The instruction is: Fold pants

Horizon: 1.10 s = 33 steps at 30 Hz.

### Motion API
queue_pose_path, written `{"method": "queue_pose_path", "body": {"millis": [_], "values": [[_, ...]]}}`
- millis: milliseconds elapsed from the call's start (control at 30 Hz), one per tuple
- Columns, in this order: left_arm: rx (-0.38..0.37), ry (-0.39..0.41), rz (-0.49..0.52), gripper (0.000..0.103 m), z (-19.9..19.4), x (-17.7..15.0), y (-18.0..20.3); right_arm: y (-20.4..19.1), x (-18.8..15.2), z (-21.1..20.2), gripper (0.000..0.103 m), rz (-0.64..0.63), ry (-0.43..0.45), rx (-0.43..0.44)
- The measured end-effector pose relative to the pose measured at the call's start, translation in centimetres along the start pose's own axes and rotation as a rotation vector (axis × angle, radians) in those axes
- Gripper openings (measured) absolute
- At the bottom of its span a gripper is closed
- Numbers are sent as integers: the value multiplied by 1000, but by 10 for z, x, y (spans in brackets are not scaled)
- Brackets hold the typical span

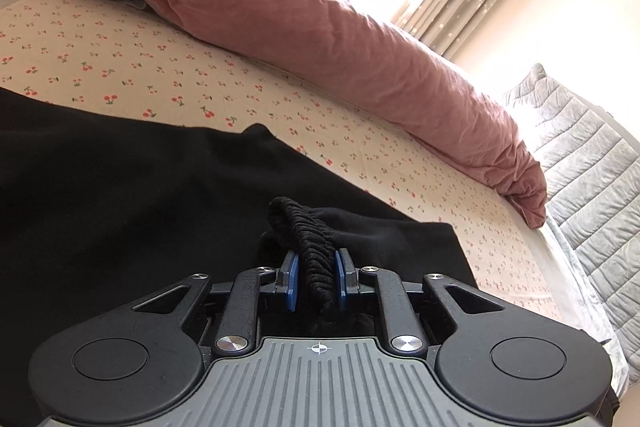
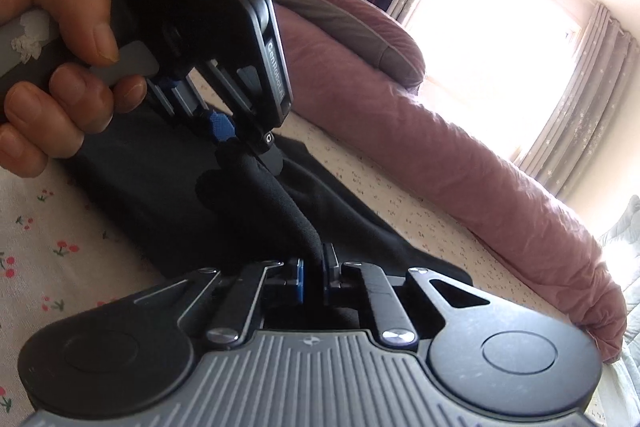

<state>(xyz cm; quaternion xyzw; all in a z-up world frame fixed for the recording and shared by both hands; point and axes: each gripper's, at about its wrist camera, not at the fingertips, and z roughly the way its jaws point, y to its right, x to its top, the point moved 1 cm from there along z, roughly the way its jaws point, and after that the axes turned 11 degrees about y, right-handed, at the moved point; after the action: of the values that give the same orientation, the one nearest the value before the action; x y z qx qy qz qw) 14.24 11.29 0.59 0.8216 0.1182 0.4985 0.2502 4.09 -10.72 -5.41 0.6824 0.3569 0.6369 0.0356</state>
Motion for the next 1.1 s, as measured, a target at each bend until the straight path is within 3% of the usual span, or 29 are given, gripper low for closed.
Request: {"method": "queue_pose_path", "body": {"millis": [67,200,300,400,500,567,700,833,900,1000,1100], "values": [[15,0,15,16,-1,0,-1,-4,7,-1,1,-2,31,-18],[112,-102,61,18,16,-18,-8,-17,-10,20,1,-19,-121,57],[118,-95,64,20,14,-18,-7,-20,-12,23,1,-39,-126,48],[112,-95,86,22,9,-14,-4,-10,-7,24,2,29,-137,64],[129,-93,100,27,7,-11,-5,0,-4,23,10,47,-162,100],[135,-78,97,27,2,-8,-5,16,4,14,18,114,-150,120],[138,-25,97,27,-10,2,-1,71,12,3,20,358,-139,155],[112,-5,110,27,-17,4,10,136,-10,5,18,571,-179,91],[81,-15,103,27,-17,1,15,151,-22,6,12,631,-215,66],[33,-37,116,27,-16,-7,28,138,-32,13,10,574,-298,83],[-20,-8,210,27,-18,-17,45,117,-44,23,11,537,-407,113]]}}
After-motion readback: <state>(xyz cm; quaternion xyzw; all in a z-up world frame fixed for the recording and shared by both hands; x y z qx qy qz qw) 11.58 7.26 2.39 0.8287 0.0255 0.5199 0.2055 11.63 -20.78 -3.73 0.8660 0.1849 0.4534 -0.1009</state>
